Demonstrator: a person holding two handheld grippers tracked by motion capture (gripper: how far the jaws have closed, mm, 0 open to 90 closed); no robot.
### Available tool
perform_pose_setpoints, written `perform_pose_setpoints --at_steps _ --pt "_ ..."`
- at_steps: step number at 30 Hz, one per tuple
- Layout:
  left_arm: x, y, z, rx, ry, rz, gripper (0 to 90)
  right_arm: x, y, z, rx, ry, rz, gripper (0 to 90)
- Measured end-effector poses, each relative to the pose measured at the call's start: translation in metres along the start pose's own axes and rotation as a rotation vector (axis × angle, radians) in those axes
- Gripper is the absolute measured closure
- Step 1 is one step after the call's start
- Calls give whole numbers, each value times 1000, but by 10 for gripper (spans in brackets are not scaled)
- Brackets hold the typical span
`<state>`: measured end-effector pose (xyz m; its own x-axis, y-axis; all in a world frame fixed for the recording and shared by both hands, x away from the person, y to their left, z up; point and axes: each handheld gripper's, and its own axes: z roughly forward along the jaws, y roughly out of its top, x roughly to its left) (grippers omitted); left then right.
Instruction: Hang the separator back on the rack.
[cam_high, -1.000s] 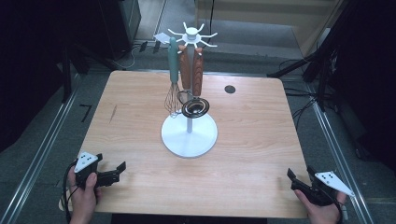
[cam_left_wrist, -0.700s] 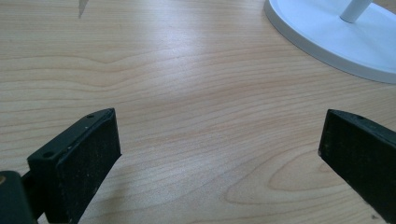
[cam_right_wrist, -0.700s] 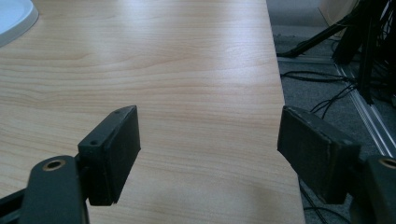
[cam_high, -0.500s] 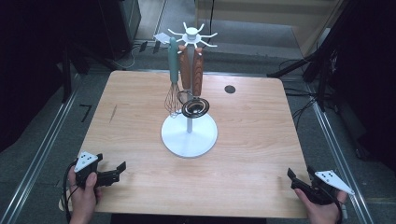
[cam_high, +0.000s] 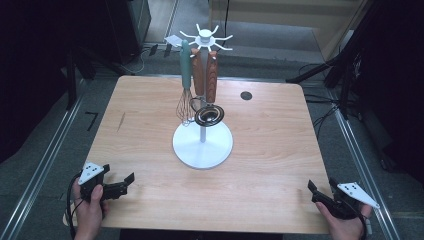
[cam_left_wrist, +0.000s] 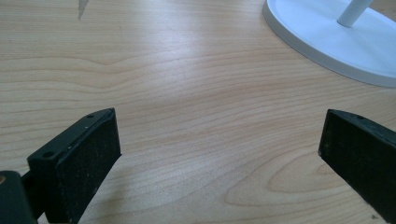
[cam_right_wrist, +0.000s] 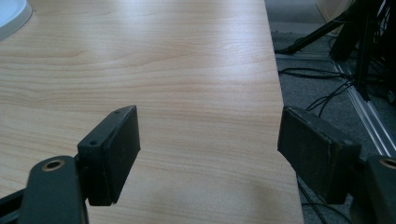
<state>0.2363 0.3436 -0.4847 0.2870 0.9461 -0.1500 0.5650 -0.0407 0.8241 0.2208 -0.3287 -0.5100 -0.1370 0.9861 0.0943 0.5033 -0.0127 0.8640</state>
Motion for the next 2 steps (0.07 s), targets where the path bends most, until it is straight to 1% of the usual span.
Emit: perform_pose_setpoints --at_steps 2 --pt "0 0 0 -2 1 1 0 0 0 0 5 -1 2 218"
